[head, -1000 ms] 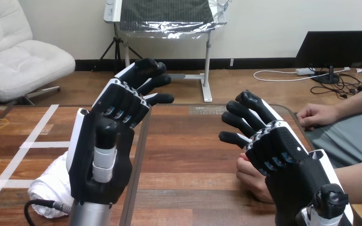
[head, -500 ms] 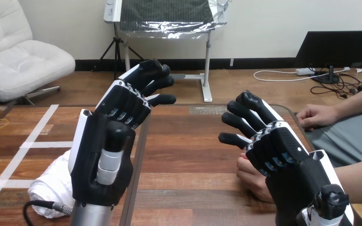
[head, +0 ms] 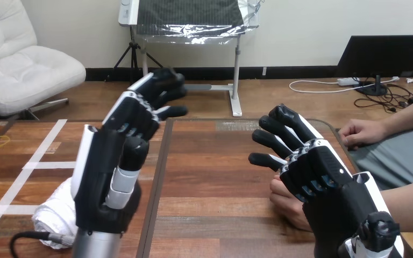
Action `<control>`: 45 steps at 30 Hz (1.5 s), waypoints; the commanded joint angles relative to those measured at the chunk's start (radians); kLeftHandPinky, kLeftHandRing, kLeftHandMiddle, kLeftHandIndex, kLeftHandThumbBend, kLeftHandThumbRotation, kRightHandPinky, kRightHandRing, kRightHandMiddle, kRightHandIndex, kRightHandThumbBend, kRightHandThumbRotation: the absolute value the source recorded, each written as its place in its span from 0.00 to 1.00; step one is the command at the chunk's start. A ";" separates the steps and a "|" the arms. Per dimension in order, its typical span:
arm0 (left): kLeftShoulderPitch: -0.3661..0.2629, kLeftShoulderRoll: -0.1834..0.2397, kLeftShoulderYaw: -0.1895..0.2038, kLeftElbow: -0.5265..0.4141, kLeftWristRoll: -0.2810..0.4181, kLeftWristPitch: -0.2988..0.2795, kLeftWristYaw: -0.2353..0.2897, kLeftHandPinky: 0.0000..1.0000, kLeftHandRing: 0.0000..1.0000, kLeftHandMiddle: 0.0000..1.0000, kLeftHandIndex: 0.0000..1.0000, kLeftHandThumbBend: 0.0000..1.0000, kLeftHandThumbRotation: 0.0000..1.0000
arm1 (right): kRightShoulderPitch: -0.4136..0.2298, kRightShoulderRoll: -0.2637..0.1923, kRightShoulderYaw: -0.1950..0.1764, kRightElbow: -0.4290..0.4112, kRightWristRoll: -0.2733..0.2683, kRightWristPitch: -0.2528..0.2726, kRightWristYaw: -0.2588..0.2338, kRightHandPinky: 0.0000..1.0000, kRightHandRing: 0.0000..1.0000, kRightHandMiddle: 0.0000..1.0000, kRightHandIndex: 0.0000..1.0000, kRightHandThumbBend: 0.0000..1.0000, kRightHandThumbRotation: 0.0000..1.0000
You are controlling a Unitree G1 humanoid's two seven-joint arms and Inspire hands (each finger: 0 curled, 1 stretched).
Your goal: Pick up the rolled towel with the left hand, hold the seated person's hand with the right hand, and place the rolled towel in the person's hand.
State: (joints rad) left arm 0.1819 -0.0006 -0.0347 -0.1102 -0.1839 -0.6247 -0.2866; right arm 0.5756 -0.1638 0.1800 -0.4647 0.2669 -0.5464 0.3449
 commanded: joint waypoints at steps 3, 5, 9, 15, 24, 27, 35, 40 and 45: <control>-0.084 0.020 0.046 0.036 0.079 -0.019 0.051 0.72 0.81 0.82 0.80 0.89 0.85 | -0.026 0.001 -0.011 -0.010 0.014 -0.025 0.007 0.80 0.89 0.90 0.92 0.94 1.00; -0.094 0.022 0.057 0.044 0.107 -0.018 0.072 0.71 0.80 0.82 0.80 0.90 0.85 | -0.025 0.000 -0.012 -0.011 0.015 -0.024 0.008 0.80 0.89 0.90 0.91 0.94 1.00; -0.138 0.035 0.077 0.090 0.151 -0.035 0.105 0.70 0.80 0.82 0.80 0.89 0.85 | -0.025 0.000 -0.015 -0.006 0.018 -0.027 0.013 0.81 0.90 0.90 0.91 0.94 1.00; -0.189 0.051 0.092 0.129 0.216 -0.006 0.160 0.70 0.81 0.83 0.81 0.88 0.84 | -0.026 0.000 -0.017 -0.001 0.022 -0.029 0.017 0.81 0.89 0.90 0.91 0.94 1.00; -0.265 0.076 0.104 0.185 0.325 0.052 0.246 0.77 0.87 0.87 0.84 0.93 0.83 | -0.027 0.004 -0.017 0.002 0.016 -0.031 0.017 0.81 0.89 0.90 0.91 0.94 1.00; -0.286 0.084 0.105 0.199 0.364 0.080 0.280 0.79 0.88 0.88 0.84 0.96 0.82 | -0.027 0.005 -0.016 0.000 0.013 -0.029 0.015 0.82 0.89 0.90 0.91 0.94 1.00; -0.336 0.114 0.098 0.231 0.468 0.163 0.354 0.81 0.90 0.90 0.87 0.92 0.73 | -0.028 0.004 -0.012 0.001 0.016 -0.027 0.019 0.84 0.89 0.90 0.92 0.95 1.00; -0.366 0.125 0.095 0.256 0.512 0.223 0.390 0.78 0.89 0.90 0.88 0.90 0.66 | -0.027 0.003 -0.012 0.003 0.018 -0.027 0.021 0.84 0.89 0.90 0.92 0.94 1.00; -0.392 0.142 0.088 0.288 0.554 0.275 0.417 0.76 0.89 0.91 0.89 0.88 0.58 | -0.027 0.002 -0.014 0.005 0.019 -0.029 0.024 0.85 0.89 0.90 0.92 0.94 1.00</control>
State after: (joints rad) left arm -0.1314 0.1107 0.0555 0.1354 0.3347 -0.3922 0.0974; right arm 0.5774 -0.1640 0.1766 -0.4618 0.2754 -0.5525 0.3658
